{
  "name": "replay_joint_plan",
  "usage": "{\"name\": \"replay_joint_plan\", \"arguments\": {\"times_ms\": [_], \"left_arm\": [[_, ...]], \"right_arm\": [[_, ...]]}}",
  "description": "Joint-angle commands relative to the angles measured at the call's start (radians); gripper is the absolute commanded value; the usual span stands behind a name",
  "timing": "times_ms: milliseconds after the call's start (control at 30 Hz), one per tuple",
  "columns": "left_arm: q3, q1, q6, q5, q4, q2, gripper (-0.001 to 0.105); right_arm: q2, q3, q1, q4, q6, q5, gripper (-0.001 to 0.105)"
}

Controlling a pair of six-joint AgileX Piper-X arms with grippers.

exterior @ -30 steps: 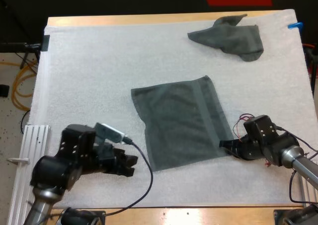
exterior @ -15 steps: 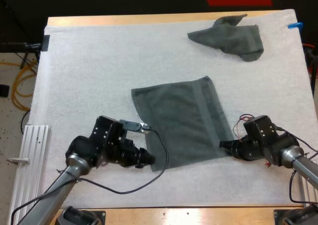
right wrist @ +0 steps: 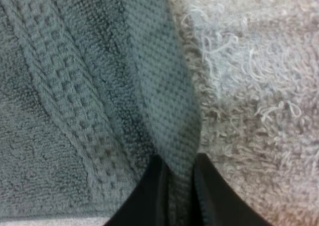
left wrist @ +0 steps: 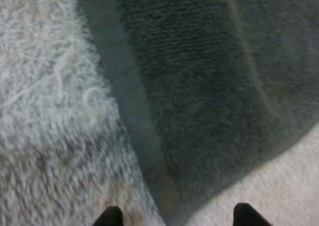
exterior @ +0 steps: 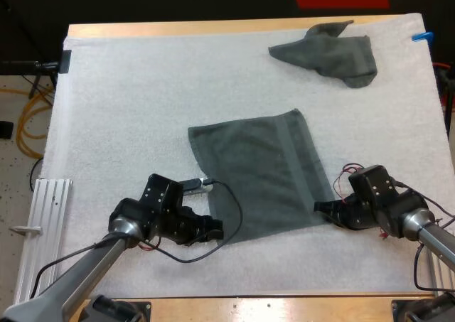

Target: Pick towel from pile fold and stack

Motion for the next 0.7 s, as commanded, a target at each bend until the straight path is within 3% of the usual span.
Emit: {"name": "replay_joint_plan", "arguments": {"times_ms": [0,133,267,467,667], "left_arm": [[0.000,-0.004,-0.011,0.007,-0.015,0.024,0.046],[0.000,-0.004,-0.011,0.039,-0.050,0.075,0.046],[0.000,-0.004,-0.011,0.122,-0.110,0.124,0.046],[0.000,-0.004,-0.010,0.137,-0.107,0.181,0.046],[-0.002,-0.004,-0.008,0.138,-0.110,0.181,0.027]], "right_arm": [[-0.008,0.003,0.001,0.018,-0.012,0.007,0.000],[-0.008,0.003,0.001,0.018,-0.012,0.007,0.000],[-0.008,0.003,0.001,0.018,-0.012,0.007,0.000],[-0.008,0.003,0.001,0.018,-0.016,0.007,0.000],[-0.008,0.003,0.001,0.018,-0.016,0.007,0.000]]}}
